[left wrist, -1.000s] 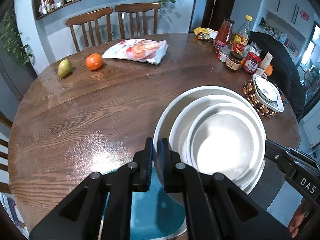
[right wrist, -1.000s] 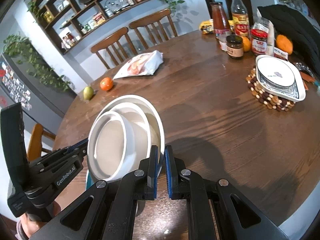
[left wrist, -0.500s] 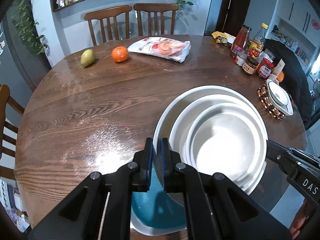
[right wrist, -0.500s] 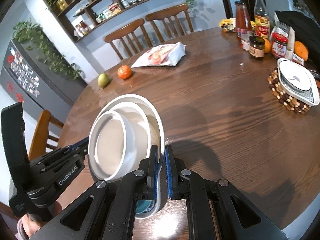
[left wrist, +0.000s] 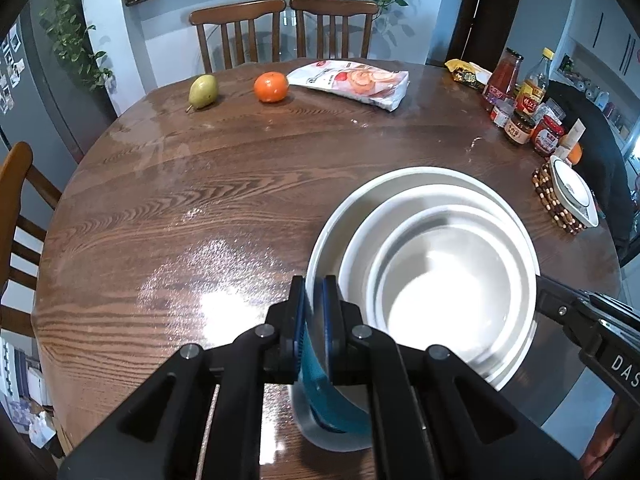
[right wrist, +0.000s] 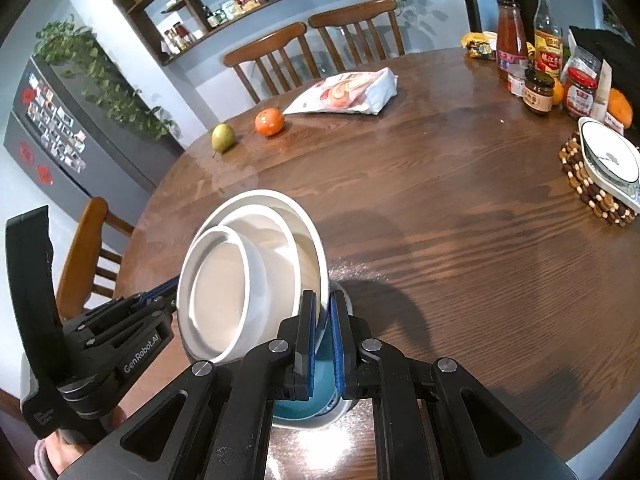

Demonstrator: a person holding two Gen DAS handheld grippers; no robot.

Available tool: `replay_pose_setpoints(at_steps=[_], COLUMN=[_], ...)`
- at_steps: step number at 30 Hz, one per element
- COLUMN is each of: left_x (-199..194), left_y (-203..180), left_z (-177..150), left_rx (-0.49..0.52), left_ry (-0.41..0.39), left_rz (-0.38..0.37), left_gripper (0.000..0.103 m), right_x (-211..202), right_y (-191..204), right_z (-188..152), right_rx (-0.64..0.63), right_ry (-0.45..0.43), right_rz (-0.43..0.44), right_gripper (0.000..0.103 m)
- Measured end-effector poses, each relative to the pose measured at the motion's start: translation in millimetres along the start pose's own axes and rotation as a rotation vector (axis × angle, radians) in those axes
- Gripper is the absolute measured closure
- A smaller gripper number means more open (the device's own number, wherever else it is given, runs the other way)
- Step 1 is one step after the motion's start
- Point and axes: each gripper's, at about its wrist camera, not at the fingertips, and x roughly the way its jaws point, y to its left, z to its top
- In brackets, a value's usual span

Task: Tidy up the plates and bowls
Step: 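Carry the bowl stack with both grippers over the teal dish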

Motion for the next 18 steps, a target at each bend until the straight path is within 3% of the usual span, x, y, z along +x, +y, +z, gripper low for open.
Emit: replay_pose_setpoints(at_steps=[18], left_x=[9], left_y=[11], left_z=[-23], left_rx=[0.004], left_ry=[0.064], left_rz=[0.027], left_gripper=[0.1], right_x=[18], right_y=[7], right_z=[-22], right_rx=[0.016], right_ry=[0.063], right_rz=[0.013], right_gripper=[0.092])
